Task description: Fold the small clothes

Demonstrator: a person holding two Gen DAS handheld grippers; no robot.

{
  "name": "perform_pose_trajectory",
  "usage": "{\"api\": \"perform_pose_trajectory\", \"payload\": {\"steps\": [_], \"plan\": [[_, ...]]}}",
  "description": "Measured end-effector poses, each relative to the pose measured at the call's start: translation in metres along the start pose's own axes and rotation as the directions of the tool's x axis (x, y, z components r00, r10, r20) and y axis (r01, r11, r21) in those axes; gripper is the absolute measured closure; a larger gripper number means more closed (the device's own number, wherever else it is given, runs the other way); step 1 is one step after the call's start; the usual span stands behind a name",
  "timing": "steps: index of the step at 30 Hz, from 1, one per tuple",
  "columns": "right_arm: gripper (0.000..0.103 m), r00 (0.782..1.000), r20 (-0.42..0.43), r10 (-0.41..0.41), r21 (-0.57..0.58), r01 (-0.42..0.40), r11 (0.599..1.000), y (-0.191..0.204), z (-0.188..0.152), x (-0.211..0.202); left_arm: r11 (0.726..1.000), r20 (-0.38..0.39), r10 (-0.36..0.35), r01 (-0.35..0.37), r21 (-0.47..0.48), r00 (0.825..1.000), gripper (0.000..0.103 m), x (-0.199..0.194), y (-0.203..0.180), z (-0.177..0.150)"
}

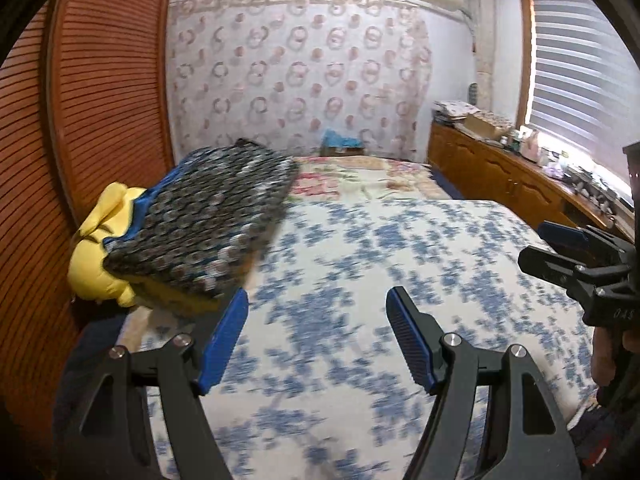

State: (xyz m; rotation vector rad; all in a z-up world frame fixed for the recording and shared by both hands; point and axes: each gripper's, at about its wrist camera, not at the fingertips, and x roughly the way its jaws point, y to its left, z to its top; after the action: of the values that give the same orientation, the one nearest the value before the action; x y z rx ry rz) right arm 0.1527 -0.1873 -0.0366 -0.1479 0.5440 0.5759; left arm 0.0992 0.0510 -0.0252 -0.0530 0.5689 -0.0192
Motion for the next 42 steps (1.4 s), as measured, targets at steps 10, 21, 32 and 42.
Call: {"api": "perform_pose_trajectory", "payload": {"steps": [10,21,32,42], "plan": [[0.012,0.991,0.056,-0.12,0.08,0.116,0.99,-0.042,-0.007,-0.055,0.997,0.025,-0.07,0.069,0.044,0.997,0.031,-0.01,-0.057,0.026],[0.012,0.966,0.162,-0.201,0.127,0.182,0.975,-0.057,0.009,-0.113,0.994,0.097,-0.095,0.089,0.063,0.991,0.031,-0.048,-0.081,0.058],[0.012,0.959,0.188,-0.212,0.143,0.187,0.972,-0.059,0.01,-0.129,0.995,0.126,-0.086,0.079,0.058,0.988,0.031,-0.062,-0.077,0.065],[0.012,0.959,0.187,-0.213,0.143,0.188,0.972,-0.059,0.01,-0.128,0.996,0.121,-0.073,0.068,0.051,0.99,0.031,-0.061,-0.075,0.062]]}}
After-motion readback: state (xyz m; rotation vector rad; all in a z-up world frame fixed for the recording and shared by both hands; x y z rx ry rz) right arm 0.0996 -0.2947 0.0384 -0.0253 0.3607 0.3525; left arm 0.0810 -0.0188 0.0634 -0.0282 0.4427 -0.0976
